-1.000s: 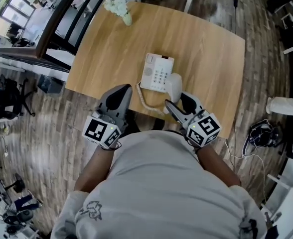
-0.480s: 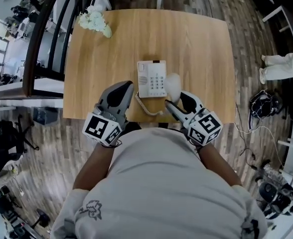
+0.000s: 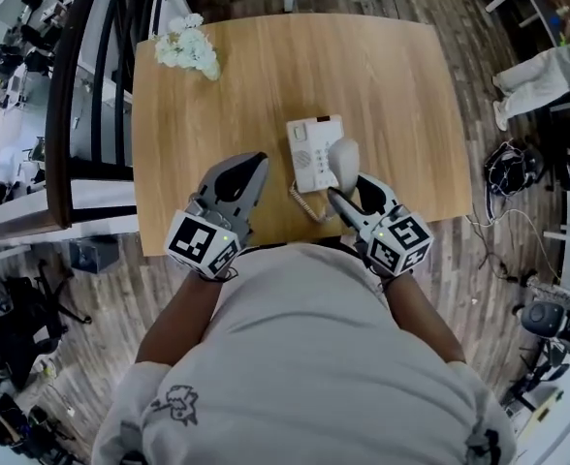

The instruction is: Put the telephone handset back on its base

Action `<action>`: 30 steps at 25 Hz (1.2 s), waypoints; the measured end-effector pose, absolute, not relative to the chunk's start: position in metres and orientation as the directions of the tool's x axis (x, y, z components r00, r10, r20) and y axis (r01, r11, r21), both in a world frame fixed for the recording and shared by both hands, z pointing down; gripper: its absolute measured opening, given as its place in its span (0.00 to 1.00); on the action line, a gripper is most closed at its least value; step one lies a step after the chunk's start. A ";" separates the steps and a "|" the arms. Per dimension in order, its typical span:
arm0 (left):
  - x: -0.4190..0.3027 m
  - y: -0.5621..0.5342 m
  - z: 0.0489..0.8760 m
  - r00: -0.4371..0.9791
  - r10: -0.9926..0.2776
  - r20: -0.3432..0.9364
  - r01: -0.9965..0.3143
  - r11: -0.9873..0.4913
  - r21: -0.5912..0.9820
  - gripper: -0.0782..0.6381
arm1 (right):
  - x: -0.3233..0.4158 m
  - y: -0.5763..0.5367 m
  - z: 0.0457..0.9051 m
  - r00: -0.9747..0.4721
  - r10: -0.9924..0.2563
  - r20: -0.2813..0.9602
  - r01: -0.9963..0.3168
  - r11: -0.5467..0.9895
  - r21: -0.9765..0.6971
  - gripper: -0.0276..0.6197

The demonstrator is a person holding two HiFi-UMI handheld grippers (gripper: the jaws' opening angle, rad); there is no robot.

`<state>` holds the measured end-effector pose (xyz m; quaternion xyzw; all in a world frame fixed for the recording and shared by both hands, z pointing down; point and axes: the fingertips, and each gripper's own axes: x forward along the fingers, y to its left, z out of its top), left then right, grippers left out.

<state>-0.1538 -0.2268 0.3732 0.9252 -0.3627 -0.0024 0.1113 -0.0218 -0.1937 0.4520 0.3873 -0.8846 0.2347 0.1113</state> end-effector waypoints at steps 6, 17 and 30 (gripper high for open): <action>-0.178 -0.227 0.385 0.779 -0.622 0.080 -0.622 -0.749 0.226 0.12 | -0.041 -0.194 0.477 -0.617 -0.659 0.430 -0.787 0.521 -0.331 0.39; -0.175 -0.243 0.408 0.785 -0.607 0.121 -0.616 -0.746 0.254 0.12 | -0.040 -0.215 0.536 -0.579 -0.638 0.507 -0.815 0.457 -0.356 0.39; -0.162 -0.264 0.450 0.772 -0.604 0.200 -0.635 -0.717 0.286 0.12 | -0.047 -0.250 0.595 -0.588 -0.568 0.576 -0.808 0.438 -0.393 0.39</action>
